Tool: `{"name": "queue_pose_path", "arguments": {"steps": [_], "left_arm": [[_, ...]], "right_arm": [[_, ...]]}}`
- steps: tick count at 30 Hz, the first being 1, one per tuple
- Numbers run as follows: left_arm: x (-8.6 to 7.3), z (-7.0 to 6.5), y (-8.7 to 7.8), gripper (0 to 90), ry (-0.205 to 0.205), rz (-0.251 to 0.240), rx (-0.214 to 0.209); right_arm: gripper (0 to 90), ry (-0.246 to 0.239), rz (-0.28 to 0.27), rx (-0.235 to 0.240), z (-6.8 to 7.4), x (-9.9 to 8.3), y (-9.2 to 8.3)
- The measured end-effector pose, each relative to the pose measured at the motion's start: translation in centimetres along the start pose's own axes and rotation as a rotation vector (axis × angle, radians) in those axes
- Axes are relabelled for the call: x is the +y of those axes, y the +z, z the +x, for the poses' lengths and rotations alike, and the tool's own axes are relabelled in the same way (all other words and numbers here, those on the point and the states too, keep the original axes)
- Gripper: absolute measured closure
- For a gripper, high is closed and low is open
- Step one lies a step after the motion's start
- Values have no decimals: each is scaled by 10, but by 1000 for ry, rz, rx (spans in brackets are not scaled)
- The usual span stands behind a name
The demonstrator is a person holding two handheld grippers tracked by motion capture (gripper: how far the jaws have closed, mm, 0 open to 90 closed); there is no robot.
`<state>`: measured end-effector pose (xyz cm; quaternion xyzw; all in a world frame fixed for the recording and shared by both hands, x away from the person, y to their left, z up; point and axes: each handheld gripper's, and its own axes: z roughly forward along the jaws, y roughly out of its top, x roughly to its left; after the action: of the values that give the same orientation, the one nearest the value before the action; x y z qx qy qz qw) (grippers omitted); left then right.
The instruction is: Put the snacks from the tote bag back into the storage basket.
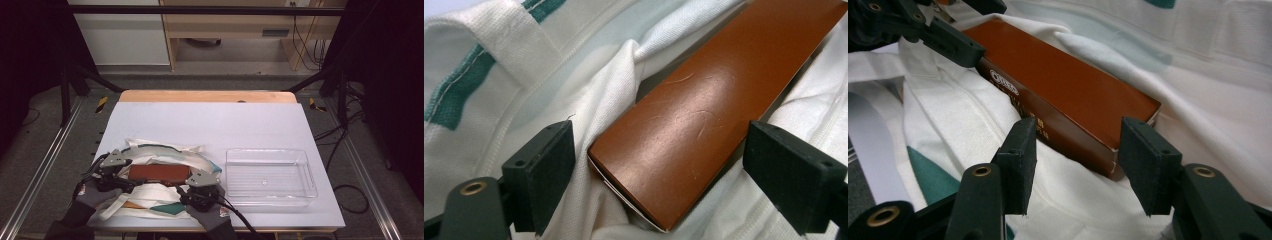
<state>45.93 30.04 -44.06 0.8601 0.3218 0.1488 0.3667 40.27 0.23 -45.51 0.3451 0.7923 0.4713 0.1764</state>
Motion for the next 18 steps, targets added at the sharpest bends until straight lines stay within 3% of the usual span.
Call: {"name": "queue_pose_path", "arguments": {"steps": [5,8,13,15,18], "left_arm": [[-1,1,2,131,6,-1,-13],[3,-1,-2,141,18,-16,1],[18,-16,-8,200,83,-64,-22],[22,-22,-3,205,106,-50,-27],[23,-25,13,194,134,13,-18]], "right_arm": [[510,-7,15,-44,-2,1,6],[510,-13,18,-42,-2,-1,5],[511,-11,6,-34,-1,-3,2],[511,-10,5,-32,-2,-4,1],[509,-11,6,-27,-2,-5,0]]}}
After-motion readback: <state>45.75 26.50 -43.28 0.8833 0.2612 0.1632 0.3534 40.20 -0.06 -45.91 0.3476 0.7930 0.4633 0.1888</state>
